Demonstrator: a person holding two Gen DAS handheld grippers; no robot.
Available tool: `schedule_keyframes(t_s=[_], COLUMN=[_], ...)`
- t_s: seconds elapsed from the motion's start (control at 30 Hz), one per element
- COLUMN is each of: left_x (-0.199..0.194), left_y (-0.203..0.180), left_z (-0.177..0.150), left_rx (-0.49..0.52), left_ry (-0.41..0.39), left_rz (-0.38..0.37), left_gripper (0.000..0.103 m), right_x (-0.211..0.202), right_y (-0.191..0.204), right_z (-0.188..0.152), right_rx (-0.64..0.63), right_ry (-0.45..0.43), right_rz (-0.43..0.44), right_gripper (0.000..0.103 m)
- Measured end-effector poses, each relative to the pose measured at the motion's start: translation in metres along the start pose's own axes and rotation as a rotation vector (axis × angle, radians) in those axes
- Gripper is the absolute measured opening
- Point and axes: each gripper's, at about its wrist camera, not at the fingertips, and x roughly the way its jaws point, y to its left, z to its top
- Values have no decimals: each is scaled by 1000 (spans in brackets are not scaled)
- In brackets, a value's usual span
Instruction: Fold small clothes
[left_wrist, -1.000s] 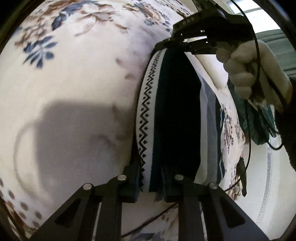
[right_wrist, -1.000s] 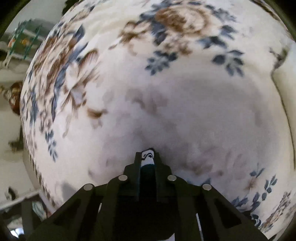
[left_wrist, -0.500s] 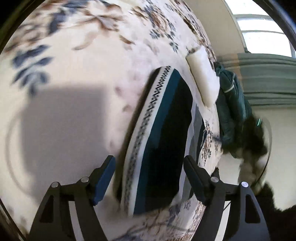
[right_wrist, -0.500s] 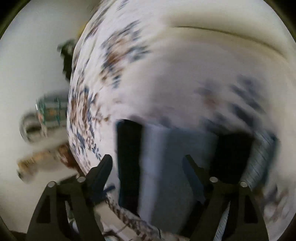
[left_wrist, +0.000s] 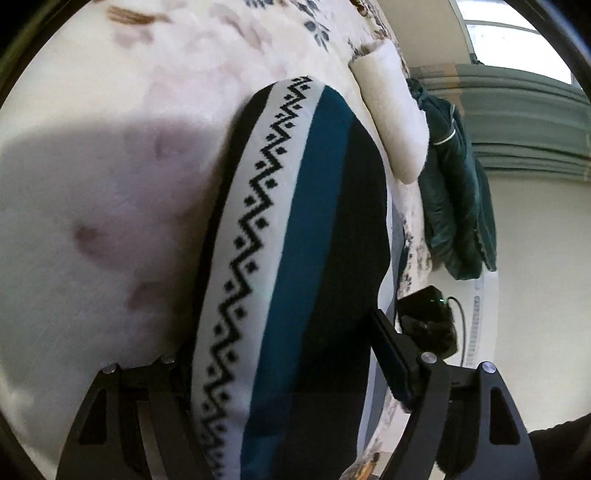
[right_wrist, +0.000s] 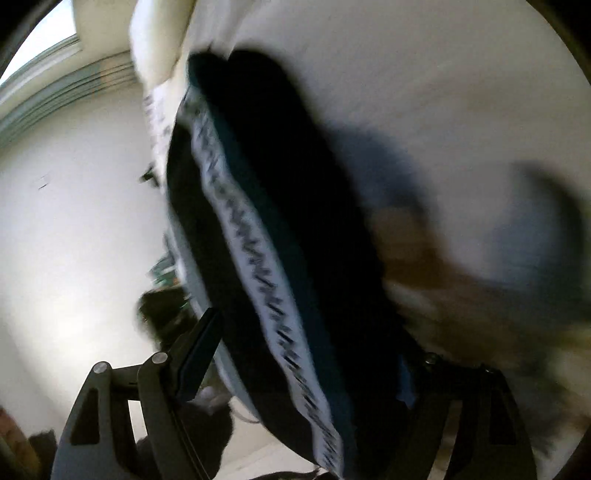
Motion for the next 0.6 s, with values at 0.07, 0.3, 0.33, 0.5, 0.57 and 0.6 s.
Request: schedule_keyframes(t_s=[0.07, 0.3, 0.33, 0.5, 0.57, 0.6], left_x=[4, 3, 0, -12, -15, -16], left_y=[2, -5, -10, -43, -59, -70], left_z=[4, 4, 3, 14, 27, 36], left_rx=[-10, 31, 43, 106, 136, 158], left_ry=[6, -27, -46, -72, -71, -70], left_rz=[-26, -74, -72, -38, -34, -35], left_gripper=[74, 60, 34, 31, 31, 31], right_x=[14, 46, 47, 36, 29, 23], right_y=[5, 20, 20, 42, 55, 64], right_z=[5, 15, 15, 6, 5, 6], right_rx=[-10, -48, -45, -72, -84, -85], right_ry=[28, 68, 60, -20, -46, -62], right_rz=[59, 94, 87, 102, 109, 123], right_gripper=[83, 51, 39, 33, 33, 33])
